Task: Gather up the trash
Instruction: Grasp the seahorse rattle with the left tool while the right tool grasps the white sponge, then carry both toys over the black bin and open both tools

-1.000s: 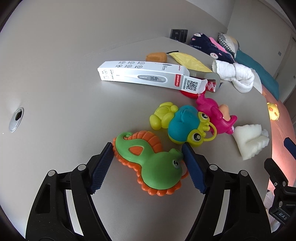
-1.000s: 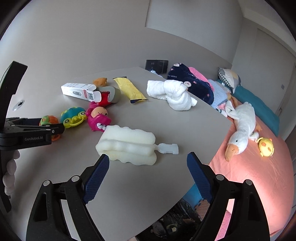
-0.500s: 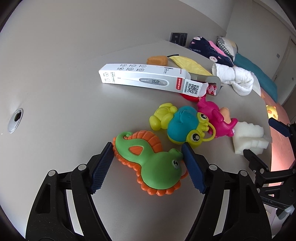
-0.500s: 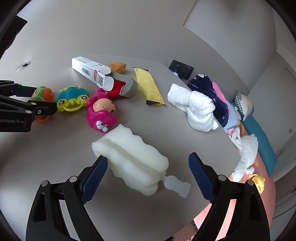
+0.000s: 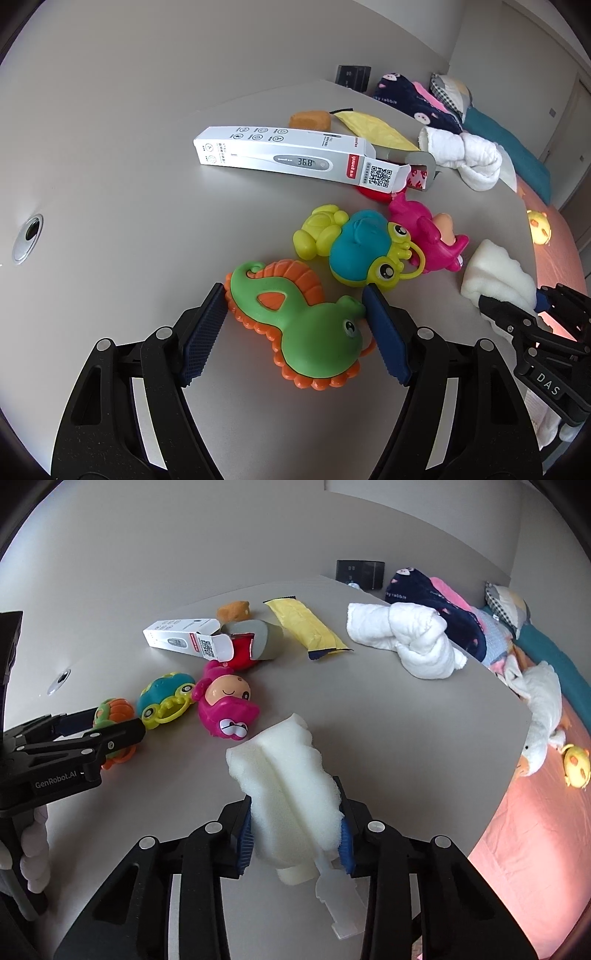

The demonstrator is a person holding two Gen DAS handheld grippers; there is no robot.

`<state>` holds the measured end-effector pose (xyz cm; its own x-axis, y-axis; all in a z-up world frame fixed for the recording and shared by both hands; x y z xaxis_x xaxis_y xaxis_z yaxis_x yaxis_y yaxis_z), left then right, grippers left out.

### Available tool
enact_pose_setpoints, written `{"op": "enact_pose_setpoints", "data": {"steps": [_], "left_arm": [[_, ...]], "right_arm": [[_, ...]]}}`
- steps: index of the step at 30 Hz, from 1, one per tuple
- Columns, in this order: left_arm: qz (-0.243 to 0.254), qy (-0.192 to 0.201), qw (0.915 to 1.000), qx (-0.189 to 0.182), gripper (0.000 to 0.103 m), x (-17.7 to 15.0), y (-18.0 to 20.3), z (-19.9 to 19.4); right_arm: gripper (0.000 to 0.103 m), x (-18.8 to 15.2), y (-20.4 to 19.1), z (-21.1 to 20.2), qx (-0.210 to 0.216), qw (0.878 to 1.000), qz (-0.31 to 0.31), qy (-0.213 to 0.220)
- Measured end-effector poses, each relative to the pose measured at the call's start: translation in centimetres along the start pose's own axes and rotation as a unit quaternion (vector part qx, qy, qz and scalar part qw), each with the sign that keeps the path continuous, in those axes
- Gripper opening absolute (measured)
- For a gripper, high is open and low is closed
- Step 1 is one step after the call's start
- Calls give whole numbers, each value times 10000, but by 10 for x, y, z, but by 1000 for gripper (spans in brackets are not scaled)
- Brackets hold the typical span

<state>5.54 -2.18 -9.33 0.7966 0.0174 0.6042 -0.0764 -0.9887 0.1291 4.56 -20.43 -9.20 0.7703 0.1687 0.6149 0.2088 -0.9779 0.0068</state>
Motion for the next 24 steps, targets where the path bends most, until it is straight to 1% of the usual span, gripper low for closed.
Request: {"op": "enact_pose_setpoints", "data": {"steps": [4, 6, 12, 15, 19, 24], "left_arm": [[41, 61, 10000, 33, 72, -2, 2, -5], [60, 92, 9999, 51, 72, -4, 2, -9], [70, 275, 9995, 129, 72, -6, 1, -30], [104, 329, 9993, 107, 72, -9, 4, -40], [266, 385, 9989, 50, 72, -14, 18, -51], [504, 398, 9979, -107, 72, -20, 43, -58]], "right_arm": [[37, -7, 4, -18, 79, 9983, 551, 165], [37, -9, 6, -27, 150, 9973, 685, 222], [37, -13, 7, -49, 125, 9960, 799, 371], [37, -17, 7, -56, 59, 9959, 789, 434], [37, -25, 15, -65, 106, 9943, 948, 485], [37, -36, 31, -80, -89, 9913, 1159, 613]]}}
Point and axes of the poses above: each gripper's, at about its wrist camera, not at the fingertips, and z roughly the way its jaws point, y to its right, x to its top, the point moved 3 cm from there along z, roughly the way its jaws point, and after that the axes turned 1 degree about -x, right-handed, at the moved point
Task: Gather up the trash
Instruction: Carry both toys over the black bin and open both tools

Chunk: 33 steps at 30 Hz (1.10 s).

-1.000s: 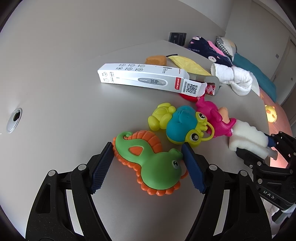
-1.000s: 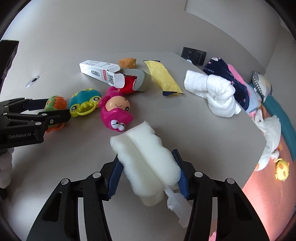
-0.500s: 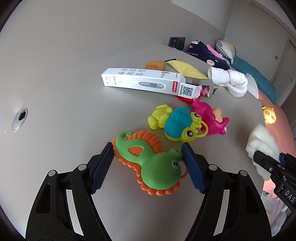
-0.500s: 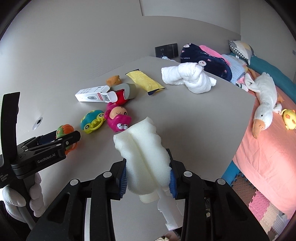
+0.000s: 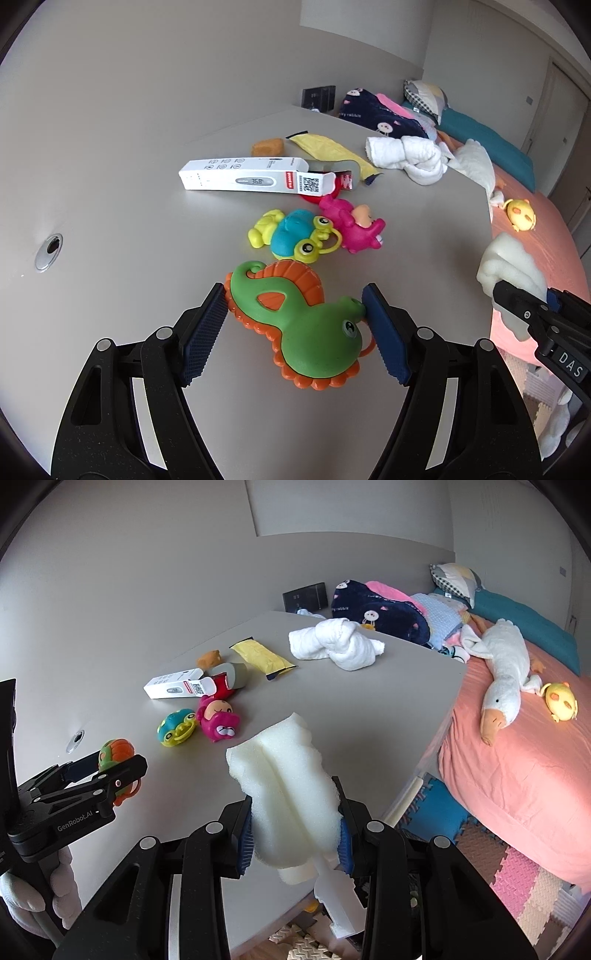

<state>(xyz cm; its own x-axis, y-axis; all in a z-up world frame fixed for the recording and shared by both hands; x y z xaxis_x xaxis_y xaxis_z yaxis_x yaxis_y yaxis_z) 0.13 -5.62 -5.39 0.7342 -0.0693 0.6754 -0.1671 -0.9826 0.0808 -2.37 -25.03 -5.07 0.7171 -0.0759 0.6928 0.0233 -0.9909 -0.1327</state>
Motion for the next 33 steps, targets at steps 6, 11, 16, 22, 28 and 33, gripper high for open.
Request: {"op": "enact_pose_setpoints", "data": {"steps": [6, 11, 16, 22, 28, 33], "left_arm": [[279, 9, 9995, -178, 72, 3, 37, -2], [481, -12, 9982, -366, 72, 5, 67, 2], [700, -63, 9961, -524, 72, 4, 97, 5], [931, -100, 9932, -697, 72, 5, 127, 8], [1158, -131, 9890, -906, 73, 1, 158, 7], [1372, -158, 9848, -1054, 73, -2, 181, 4]], "right_arm": [[37, -8, 29, -20, -134, 9993, 305, 138], [37, -14, 55, -30, -306, 9980, 518, 183], [37, -19, 80, -39, -467, 9961, 708, 223], [38, -24, 104, -50, -646, 9936, 891, 260], [38, -30, 124, -59, -818, 9906, 1056, 291], [38, -35, 139, -67, -954, 9878, 1189, 315]]}}
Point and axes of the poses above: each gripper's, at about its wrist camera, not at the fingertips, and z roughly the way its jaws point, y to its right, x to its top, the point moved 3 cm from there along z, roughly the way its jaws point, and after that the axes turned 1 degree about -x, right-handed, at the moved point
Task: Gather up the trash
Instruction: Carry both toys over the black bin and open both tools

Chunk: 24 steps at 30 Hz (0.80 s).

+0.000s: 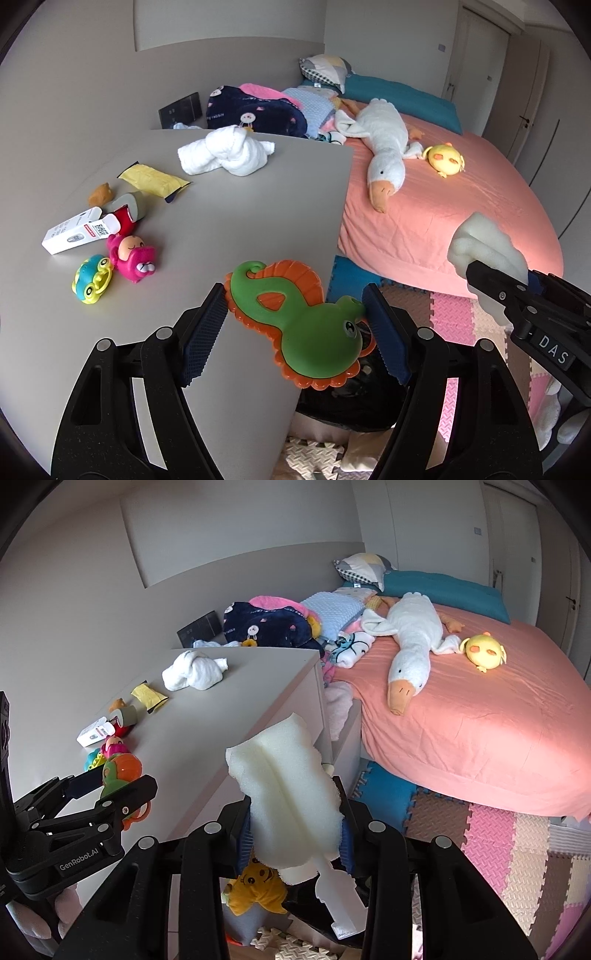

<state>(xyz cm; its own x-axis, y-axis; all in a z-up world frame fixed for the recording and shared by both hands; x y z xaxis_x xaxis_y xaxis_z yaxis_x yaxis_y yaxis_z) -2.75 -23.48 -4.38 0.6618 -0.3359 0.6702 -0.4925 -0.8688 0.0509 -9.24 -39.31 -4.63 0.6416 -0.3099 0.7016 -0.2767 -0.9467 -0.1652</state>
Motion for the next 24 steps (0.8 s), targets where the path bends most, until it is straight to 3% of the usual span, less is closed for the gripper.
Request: {"op": "enact_pose_setpoints", "data": {"steps": [21, 23, 24], "left_arm": [[877, -269, 9931, -734, 73, -8, 87, 16], [875, -314, 9916, -897, 73, -11, 89, 20], [891, -326, 9895, -1088, 73, -12, 91, 20]], "right_arm": [[39, -1, 68, -13, -526, 9961, 707, -5], [42, -1, 71, -10, -549, 9954, 777, -56], [50, 0, 73, -8, -547, 9950, 829, -79]]}}
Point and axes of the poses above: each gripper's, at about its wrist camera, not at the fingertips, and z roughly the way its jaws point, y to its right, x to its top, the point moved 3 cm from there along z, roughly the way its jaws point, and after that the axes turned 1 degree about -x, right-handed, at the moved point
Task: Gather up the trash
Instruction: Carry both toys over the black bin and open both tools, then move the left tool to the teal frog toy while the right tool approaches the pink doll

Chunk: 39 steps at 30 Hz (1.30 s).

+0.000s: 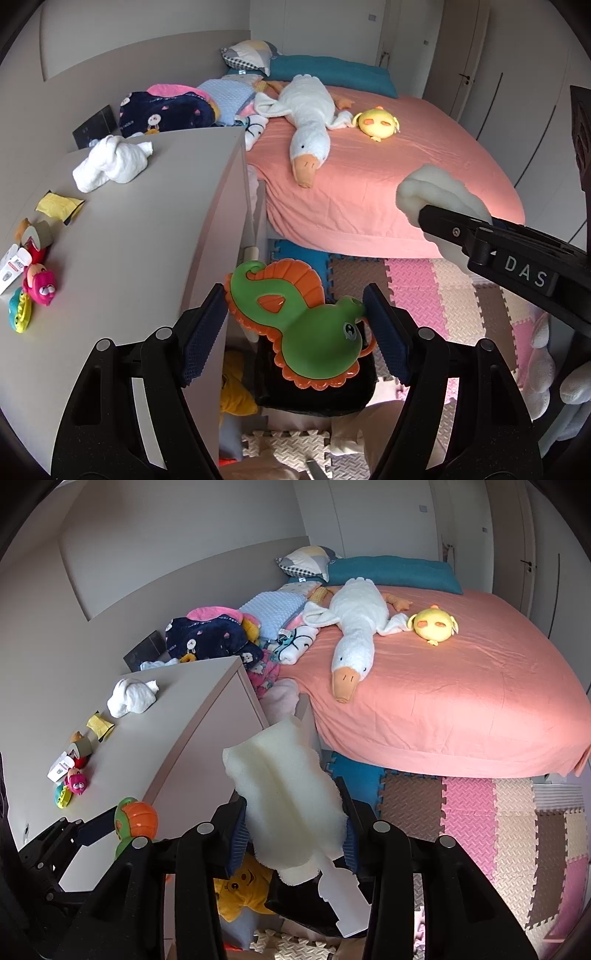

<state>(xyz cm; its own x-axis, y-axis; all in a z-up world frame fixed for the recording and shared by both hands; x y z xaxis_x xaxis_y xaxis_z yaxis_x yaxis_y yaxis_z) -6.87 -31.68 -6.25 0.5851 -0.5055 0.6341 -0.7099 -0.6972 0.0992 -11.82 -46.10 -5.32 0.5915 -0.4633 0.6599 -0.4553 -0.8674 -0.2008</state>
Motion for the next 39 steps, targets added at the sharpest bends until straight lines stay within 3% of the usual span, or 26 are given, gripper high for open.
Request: {"op": "enact_pose_setpoints", "data": {"steps": [1, 2, 3, 4, 7, 16, 39], "left_arm": [[37, 17, 9999, -119, 81, -1, 1, 1], [59, 78, 9999, -70, 95, -2, 1, 0], [74, 178, 9998, 79, 97, -3, 0, -2], [95, 263, 9994, 221, 97, -3, -1, -4], [-22, 306, 9988, 394, 97, -3, -9, -5], [-462, 330, 9976, 387, 97, -6, -37, -12], [-1065, 523, 9876, 1025, 97, -36, -127, -53]], "right_arm": [[63, 1, 3, 1, -54, 9999, 99, -3], [70, 2, 6, 1, -159, 9996, 218, 41], [82, 3, 10, -1, -287, 9990, 319, 120], [84, 4, 13, -3, -383, 9983, 392, 220], [84, 7, 20, -6, -417, 9974, 478, 335], [84, 5, 10, -4, -387, 9981, 352, 325], [84, -16, -101, 15, 256, 9981, -512, 242]]}}
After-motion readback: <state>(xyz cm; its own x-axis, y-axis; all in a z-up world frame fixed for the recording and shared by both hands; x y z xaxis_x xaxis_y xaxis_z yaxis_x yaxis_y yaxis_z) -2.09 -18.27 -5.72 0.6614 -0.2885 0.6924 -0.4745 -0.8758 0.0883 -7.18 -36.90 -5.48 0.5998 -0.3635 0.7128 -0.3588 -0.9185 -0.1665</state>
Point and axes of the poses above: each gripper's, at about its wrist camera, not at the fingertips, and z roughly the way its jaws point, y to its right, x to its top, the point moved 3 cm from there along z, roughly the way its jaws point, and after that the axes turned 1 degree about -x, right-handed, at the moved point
